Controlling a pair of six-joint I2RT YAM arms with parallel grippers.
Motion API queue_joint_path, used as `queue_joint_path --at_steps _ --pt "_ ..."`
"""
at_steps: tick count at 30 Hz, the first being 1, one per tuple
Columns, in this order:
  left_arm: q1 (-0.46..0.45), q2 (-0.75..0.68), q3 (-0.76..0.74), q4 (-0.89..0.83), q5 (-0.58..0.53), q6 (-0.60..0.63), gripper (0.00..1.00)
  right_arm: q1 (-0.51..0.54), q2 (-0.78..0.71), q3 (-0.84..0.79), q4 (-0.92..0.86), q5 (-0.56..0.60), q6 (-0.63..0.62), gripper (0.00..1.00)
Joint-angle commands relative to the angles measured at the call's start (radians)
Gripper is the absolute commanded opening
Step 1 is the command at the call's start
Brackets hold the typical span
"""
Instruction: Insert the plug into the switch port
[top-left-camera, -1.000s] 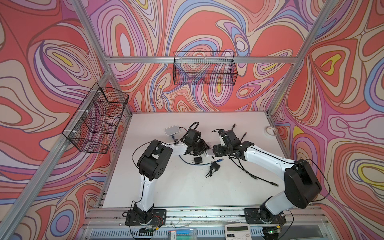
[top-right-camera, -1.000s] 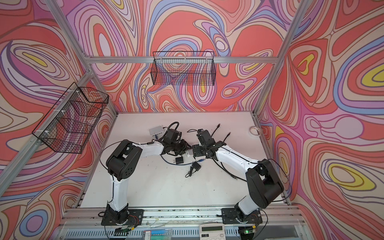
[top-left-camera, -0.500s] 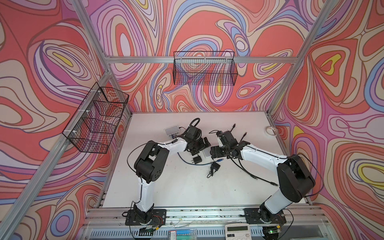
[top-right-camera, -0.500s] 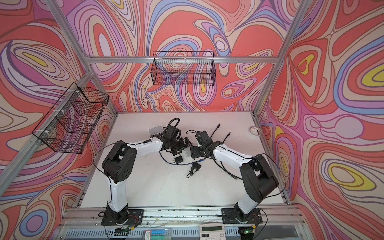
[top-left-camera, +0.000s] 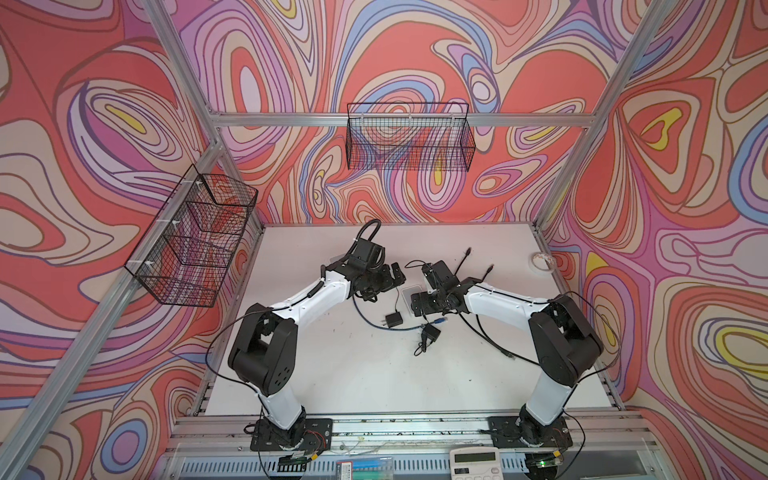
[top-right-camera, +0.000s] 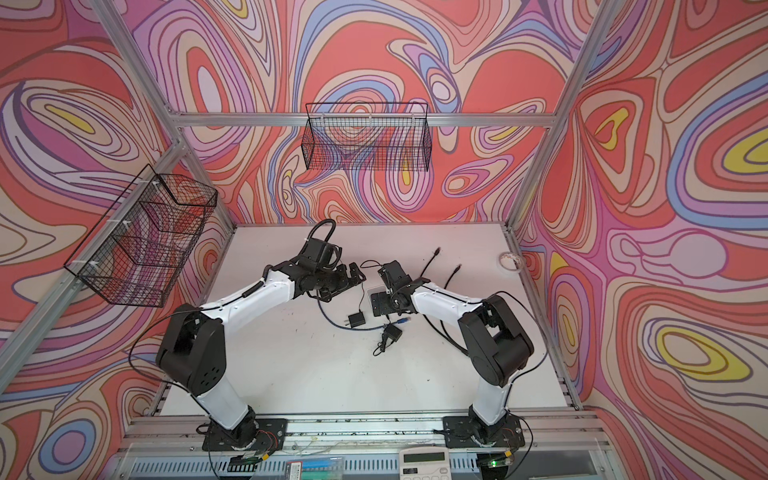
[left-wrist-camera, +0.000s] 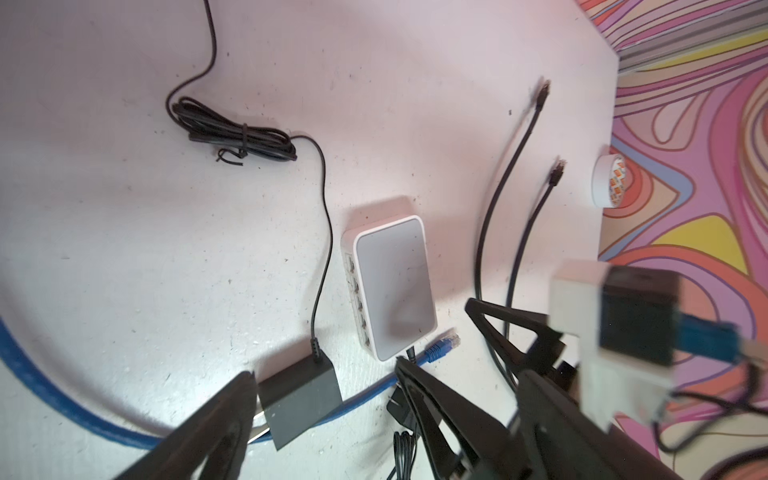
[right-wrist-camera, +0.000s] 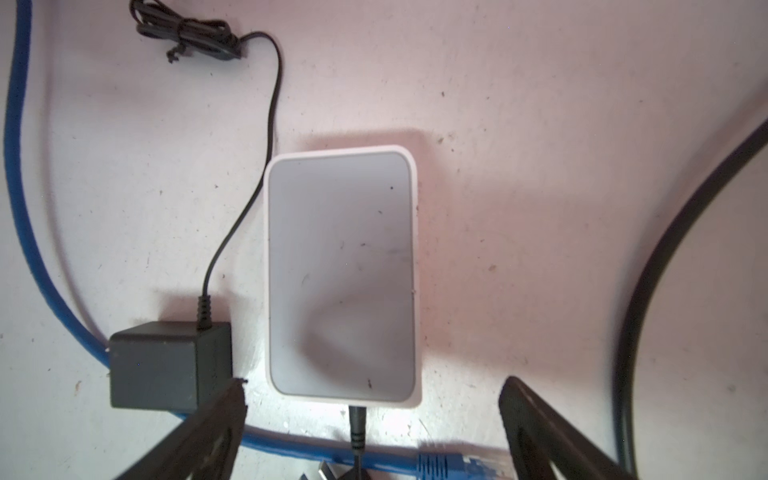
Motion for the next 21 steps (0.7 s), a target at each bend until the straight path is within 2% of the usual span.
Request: queue_joint_path --at_steps 1,9,13,21 --pt "0.035 -0.087 -0.083 -0.064 -0.005 0.028 1.00 0.030 0.047 0.039 -0.032 0.055 0.007 0.98" --pt "0.104 -0.327 -0.278 -0.109 0.003 0.034 1.00 0.069 0.131 0.118 -0.112 0.196 0.017 0.98" --pt "0.115 -0.410 -0.338 -0.126 0.007 0.031 1.00 0.069 0.160 0.138 -0.119 0.198 0.001 0.98" --pt "0.132 -0.473 -0.339 -0.200 0.023 0.065 1.00 0.071 0.189 0.154 -0.132 0.159 -0.041 0.80"
